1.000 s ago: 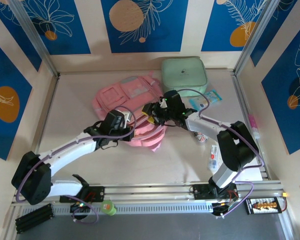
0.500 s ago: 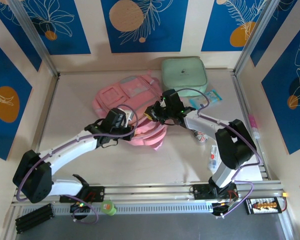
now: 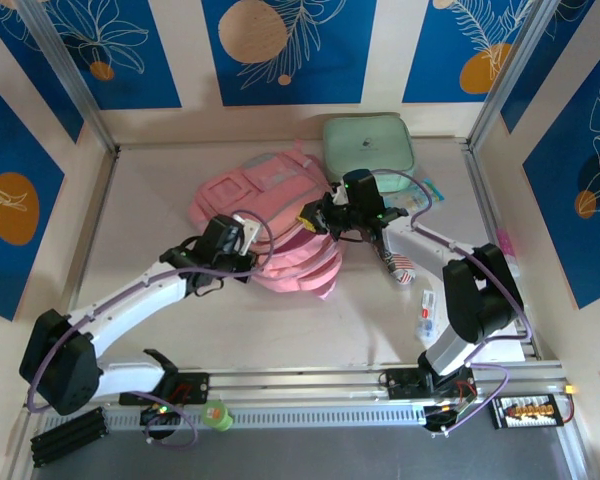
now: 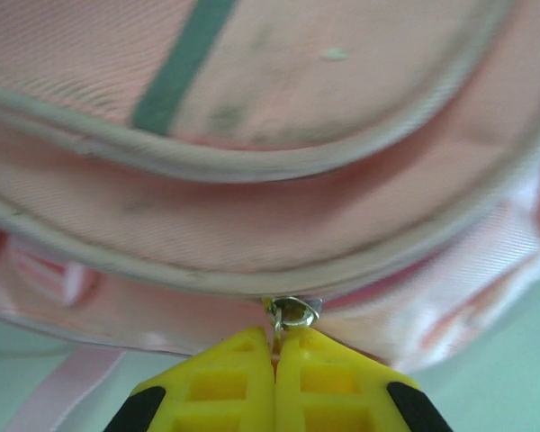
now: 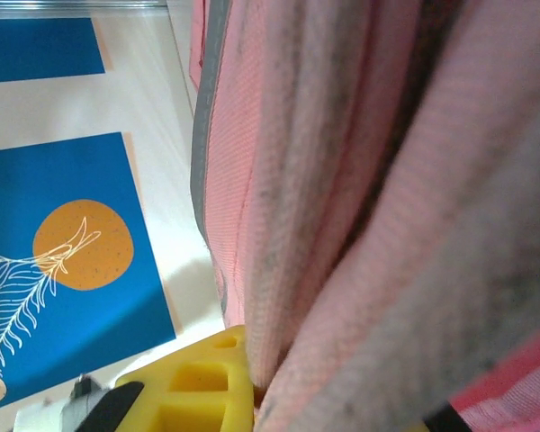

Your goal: Pack the student bag

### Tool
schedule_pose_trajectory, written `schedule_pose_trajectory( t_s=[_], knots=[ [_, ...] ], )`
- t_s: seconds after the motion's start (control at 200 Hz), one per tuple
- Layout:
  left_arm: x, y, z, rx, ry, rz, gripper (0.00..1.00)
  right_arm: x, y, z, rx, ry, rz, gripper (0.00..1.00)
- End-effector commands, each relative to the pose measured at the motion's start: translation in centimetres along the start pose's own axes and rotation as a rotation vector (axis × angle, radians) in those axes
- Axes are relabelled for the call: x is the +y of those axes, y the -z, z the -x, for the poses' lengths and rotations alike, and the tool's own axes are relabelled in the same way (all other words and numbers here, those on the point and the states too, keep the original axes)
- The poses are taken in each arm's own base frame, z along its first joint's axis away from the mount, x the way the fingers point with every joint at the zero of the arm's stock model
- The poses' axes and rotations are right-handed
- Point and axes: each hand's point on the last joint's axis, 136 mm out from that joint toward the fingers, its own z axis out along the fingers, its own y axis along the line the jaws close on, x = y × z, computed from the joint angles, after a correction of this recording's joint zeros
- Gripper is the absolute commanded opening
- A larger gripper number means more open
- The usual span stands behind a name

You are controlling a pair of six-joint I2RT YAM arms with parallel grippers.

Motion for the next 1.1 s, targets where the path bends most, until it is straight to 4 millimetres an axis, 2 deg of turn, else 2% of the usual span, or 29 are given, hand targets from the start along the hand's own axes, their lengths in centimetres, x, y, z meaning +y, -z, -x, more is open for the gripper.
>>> schedule_pose_trajectory(
  t_s=[0.0,0.135,0.325,0.41,0.5,0.655,0.84,0.98,1.095],
  knots=[
    [3.9,-0.5,-0.5,0.025,0.011,0.122,0.00,2.8,2.0,1.3,-0.053,0.081,0.073,0.10],
    [5.9,-0.9,0.9,0.002,0.020,0.143,0.00,2.9,2.1,1.3,-0.040,0.091,0.073,0.10],
    [6.7,-1.9,2.9,-0.060,-0.097,0.121,0.00,3.8,1.8,0.6,0.054,0.145,0.094,0.11],
    [7.5,-2.0,3.5,-0.081,-0.150,0.124,0.00,3.4,1.9,0.5,0.078,0.161,0.076,0.11],
    [8.1,-2.5,3.7,-0.105,-0.216,0.129,0.00,3.1,2.0,0.3,0.095,0.170,0.071,0.11],
    [9.9,-3.1,3.7,-0.080,-0.207,0.145,0.00,3.0,1.6,-0.1,0.126,0.181,0.073,0.11],
    [13.1,-2.9,4.0,-0.071,-0.162,0.303,0.03,3.1,0.3,-0.9,0.151,0.273,0.086,0.11],
    [13.1,-1.8,4.1,-0.115,-0.123,0.321,0.25,2.3,-1.5,-1.8,0.204,0.273,0.102,0.11],
    [12.6,0.1,3.8,-0.171,-0.068,0.315,0.45,2.1,-3.0,-1.8,0.213,0.265,0.098,0.12]
  ],
)
